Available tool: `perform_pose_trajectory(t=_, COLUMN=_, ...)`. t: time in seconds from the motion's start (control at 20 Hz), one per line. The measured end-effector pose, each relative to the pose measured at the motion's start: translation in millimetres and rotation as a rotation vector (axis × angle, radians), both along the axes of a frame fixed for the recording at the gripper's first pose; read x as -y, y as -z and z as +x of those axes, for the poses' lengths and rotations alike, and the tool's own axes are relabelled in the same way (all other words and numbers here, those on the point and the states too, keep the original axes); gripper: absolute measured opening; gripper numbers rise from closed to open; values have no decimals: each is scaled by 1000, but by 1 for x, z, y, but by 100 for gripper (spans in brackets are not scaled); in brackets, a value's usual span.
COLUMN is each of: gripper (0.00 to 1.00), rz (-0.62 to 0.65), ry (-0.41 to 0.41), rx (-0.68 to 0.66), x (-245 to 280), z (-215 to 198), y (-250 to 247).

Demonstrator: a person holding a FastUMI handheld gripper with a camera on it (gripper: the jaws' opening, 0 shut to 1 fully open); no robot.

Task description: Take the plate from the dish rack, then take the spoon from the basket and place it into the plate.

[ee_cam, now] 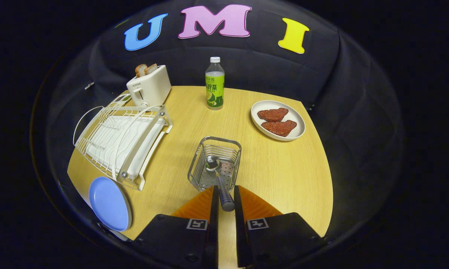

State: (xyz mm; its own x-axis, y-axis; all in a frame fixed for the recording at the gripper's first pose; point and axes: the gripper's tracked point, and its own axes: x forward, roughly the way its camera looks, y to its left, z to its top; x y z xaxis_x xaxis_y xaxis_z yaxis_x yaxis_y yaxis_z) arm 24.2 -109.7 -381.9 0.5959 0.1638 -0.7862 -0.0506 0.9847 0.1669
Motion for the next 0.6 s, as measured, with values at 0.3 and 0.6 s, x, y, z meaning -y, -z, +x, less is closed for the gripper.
perform_pose_trajectory(t=0.3, gripper=11, rz=35, ry=45, rx=10, x=-5, z=0, y=-11)
perform_pose_trajectory(t=0.6, gripper=11, rz=39, ry=125, rx=37, x=12, z=-2, y=-43)
